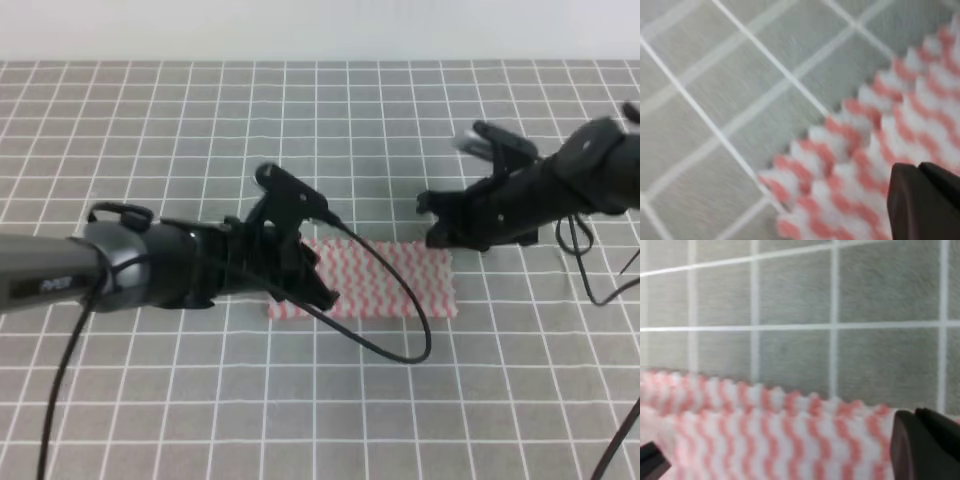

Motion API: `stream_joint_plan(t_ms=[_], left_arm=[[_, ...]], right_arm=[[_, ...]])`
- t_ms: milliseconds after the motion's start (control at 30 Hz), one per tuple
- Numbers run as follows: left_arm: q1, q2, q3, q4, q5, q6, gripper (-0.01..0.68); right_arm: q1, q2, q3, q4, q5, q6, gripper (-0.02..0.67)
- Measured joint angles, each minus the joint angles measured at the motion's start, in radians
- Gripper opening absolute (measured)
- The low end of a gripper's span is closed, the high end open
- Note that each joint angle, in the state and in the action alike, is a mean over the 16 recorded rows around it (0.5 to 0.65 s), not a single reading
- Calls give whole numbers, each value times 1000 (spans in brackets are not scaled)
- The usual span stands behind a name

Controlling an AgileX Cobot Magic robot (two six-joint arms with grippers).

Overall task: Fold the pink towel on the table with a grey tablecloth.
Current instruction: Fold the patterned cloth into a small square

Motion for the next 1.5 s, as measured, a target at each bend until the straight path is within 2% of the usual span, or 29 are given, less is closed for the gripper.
stream_joint_plan(t_ms=[400, 833, 1333, 1500], left_arm=[[36, -60, 20, 14, 30, -134, 0], [59, -92, 87, 162, 224, -360, 0], [62, -63, 94, 217, 256, -410, 0], [80, -61, 94, 218, 328, -464, 0]], right_arm=[[30, -68, -17, -44, 165, -1, -15], [69, -35, -16, -77, 201, 6, -15], [69, 16, -16, -133, 213, 51, -15], [69, -1, -16, -136, 224, 55, -15]])
